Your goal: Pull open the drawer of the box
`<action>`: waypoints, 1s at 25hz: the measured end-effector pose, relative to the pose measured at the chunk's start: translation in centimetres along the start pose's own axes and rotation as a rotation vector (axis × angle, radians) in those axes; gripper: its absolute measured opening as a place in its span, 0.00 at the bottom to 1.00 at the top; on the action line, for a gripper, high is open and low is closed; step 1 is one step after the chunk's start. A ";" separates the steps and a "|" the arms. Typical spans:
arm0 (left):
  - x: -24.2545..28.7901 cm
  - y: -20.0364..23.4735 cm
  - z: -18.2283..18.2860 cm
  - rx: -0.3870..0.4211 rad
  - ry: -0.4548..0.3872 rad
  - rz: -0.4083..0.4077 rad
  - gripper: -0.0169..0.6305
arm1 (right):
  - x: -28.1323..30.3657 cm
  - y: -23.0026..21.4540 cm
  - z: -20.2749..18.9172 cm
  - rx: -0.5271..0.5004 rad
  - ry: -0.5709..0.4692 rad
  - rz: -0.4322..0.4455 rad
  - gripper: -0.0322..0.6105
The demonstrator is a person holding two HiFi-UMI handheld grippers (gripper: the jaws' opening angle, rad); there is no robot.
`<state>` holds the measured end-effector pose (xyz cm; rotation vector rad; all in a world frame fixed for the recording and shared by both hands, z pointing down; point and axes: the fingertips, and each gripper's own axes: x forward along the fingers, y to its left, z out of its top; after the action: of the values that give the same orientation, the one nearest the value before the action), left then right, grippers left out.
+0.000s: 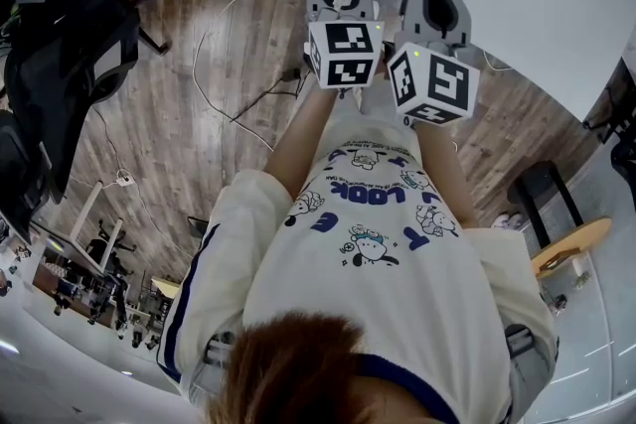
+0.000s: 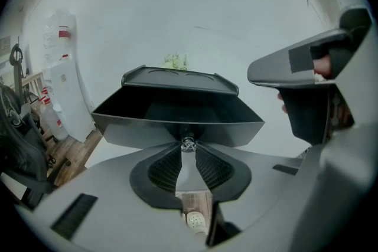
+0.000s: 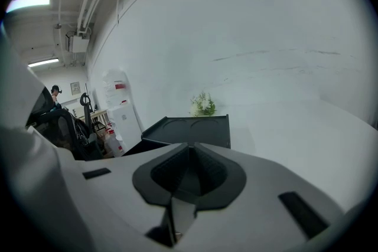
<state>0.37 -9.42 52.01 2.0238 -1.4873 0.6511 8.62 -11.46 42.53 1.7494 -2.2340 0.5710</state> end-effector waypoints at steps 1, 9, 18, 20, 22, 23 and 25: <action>-0.1 0.0 -0.1 -0.001 0.000 0.000 0.15 | 0.0 0.1 0.0 -0.001 0.001 0.001 0.12; -0.6 0.0 -1.1 -0.001 0.010 0.007 0.15 | -0.5 0.4 -0.5 0.002 0.006 0.014 0.12; -1.5 0.2 -2.5 -0.009 0.028 0.015 0.15 | -0.6 1.0 -0.8 -0.004 0.013 0.028 0.12; -1.6 0.2 -2.5 -0.010 0.028 0.017 0.15 | -0.5 1.1 -0.8 -0.005 0.015 0.033 0.12; -1.7 0.1 -2.6 -0.012 0.025 0.018 0.15 | -0.6 1.2 -0.9 -0.005 0.018 0.037 0.12; -1.8 0.1 -2.6 -0.014 0.024 0.019 0.15 | -0.6 1.2 -1.0 -0.006 0.020 0.038 0.12; -1.9 0.1 -2.8 -0.017 0.022 0.022 0.15 | -0.6 1.2 -1.1 -0.009 0.023 0.040 0.12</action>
<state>-0.43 -6.29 52.82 1.9838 -1.4993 0.6654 7.52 -10.21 43.04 1.6893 -2.2571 0.5857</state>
